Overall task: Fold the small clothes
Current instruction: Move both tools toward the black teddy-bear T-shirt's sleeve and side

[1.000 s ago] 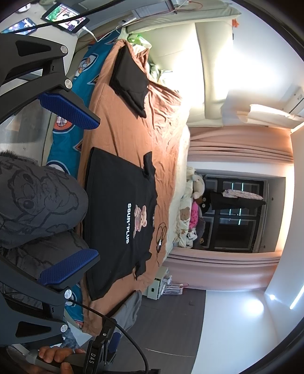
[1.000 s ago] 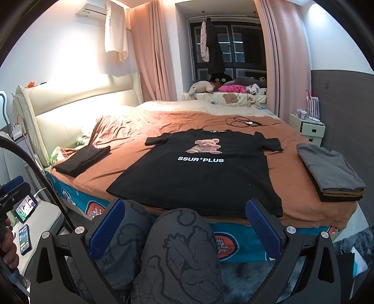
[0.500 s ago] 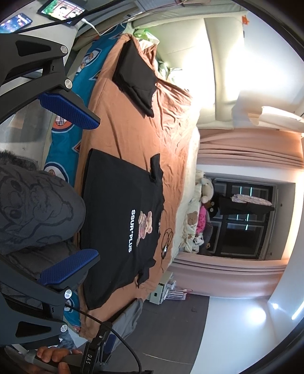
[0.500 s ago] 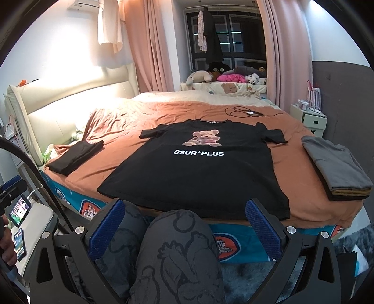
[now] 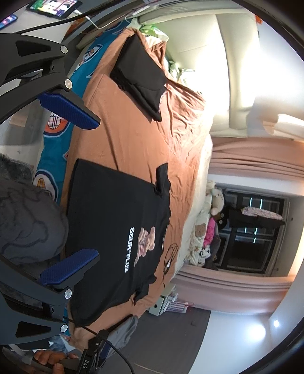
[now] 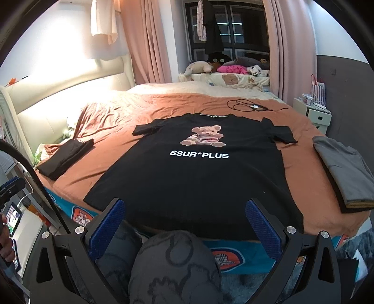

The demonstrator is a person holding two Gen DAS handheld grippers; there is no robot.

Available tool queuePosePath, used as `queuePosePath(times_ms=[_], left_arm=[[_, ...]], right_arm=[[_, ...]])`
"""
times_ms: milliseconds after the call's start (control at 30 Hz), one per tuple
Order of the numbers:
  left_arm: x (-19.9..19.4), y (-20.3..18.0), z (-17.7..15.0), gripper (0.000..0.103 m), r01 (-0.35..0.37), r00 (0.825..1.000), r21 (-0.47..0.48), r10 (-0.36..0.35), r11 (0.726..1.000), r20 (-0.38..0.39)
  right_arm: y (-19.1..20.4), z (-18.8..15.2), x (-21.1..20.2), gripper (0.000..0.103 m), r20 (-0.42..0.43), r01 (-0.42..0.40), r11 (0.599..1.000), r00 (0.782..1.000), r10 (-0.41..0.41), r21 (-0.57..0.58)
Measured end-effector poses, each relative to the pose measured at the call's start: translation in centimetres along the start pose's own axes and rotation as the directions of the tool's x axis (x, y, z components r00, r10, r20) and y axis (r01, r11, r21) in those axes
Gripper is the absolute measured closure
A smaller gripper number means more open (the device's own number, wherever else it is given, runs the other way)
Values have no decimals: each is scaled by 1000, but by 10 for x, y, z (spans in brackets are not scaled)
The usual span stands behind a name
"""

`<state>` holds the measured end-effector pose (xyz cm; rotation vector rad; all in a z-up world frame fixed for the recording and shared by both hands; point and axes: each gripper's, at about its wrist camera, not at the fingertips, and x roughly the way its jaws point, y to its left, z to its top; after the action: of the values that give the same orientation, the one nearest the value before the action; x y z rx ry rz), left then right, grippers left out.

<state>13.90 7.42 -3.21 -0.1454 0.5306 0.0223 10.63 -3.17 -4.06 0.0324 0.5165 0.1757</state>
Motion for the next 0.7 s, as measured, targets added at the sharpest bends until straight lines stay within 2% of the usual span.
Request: queuePosePath(times_ms=[367,700], left_arm=[[62,34,33,2,-27,999,-59,24,998,-37],[111,52,66,2,-60,997,-61,57,996,-55]], right_arm=[[4,43,61,0,-69,-1,1000,998,2,3],[5,86,106,0,-72,-10,1000,997,9,-18]])
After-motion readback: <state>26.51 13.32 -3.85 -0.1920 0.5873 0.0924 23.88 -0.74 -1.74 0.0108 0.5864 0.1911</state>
